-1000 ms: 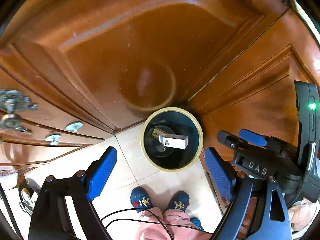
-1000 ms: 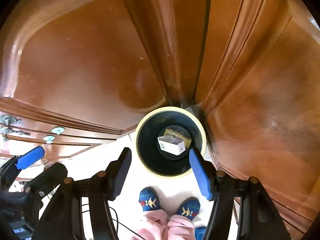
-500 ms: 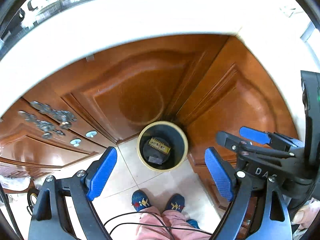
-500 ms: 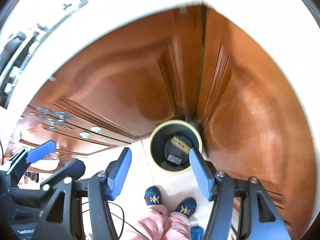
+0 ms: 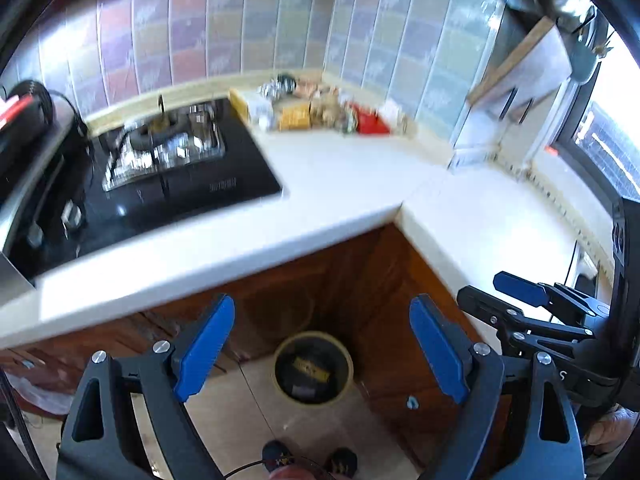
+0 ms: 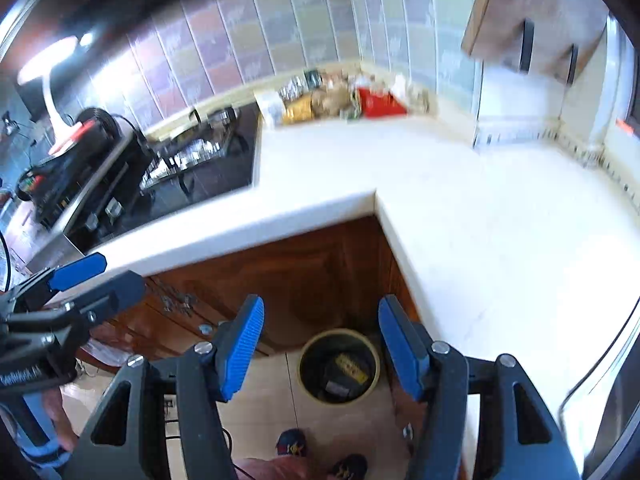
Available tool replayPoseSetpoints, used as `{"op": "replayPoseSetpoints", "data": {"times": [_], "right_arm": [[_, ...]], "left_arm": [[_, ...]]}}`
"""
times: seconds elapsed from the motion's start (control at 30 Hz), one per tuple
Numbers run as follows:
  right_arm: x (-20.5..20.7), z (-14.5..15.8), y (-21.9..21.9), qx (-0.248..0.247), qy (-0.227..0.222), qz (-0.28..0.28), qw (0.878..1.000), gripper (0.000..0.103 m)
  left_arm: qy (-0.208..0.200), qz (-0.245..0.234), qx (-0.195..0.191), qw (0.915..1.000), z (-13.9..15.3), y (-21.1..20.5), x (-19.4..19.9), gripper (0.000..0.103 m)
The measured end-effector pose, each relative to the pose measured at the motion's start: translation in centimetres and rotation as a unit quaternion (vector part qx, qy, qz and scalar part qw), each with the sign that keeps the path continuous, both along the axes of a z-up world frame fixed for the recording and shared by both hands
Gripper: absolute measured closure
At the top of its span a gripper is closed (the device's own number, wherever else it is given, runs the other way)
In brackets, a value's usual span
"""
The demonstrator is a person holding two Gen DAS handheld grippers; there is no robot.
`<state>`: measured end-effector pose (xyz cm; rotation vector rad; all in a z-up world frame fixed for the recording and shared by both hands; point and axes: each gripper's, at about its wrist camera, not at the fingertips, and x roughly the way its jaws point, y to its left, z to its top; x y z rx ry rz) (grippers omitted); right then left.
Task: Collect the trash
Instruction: 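Raise both tools back up to the counter trash pile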
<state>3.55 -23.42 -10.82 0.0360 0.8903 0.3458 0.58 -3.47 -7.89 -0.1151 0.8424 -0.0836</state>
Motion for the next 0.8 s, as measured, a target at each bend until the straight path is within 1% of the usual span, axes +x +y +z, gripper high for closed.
{"op": "replayPoseSetpoints", "data": {"times": [0.13,0.2,0.33,0.4,0.5,0.6,0.7,0.73,0.8], "right_arm": [[0.5,2.4,-0.5,0.003,-0.021,0.003,1.000,0.043],[1.1,3.5,-0.7,0.001,-0.032,0.001,0.999,0.043],[2.7,5.0,-1.0,-0.005,-0.047,-0.004,0.999,0.043],[4.0,5.6,-1.1,-0.012,-0.052,-0.009,0.999,0.043],[6.9,6.0,-0.8,-0.026,-0.054,-0.028,0.998,0.043],[10.6,5.9,-0.5,-0.026,-0.041,-0.042,0.998,0.043],[15.4,6.1,0.3,-0.040,-0.045,-0.070,0.996,0.043],[17.1,6.2,0.5,-0.045,-0.043,-0.078,0.995,0.043],[20.6,6.0,0.9,-0.054,-0.043,-0.095,0.993,0.044]], "left_arm": [[-0.017,0.007,-0.007,0.9998,2.7,0.4,0.6,0.015],[-0.019,0.006,-0.008,0.9998,3.4,0.5,1.0,0.015],[-0.028,0.013,0.001,0.9995,5.3,1.0,2.9,0.015],[-0.029,0.018,0.005,0.9994,5.8,1.5,4.1,0.015],[-0.019,0.016,0.015,0.9996,5.9,2.5,7.3,0.015],[-0.006,0.005,0.016,0.9998,5.6,3.8,11.5,0.015],[0.010,-0.014,0.018,0.9997,5.4,5.4,16.9,0.015],[0.014,-0.018,0.019,0.9996,5.5,5.8,18.2,0.015],[0.023,-0.031,0.018,0.9991,5.5,7.2,22.3,0.015]]}}
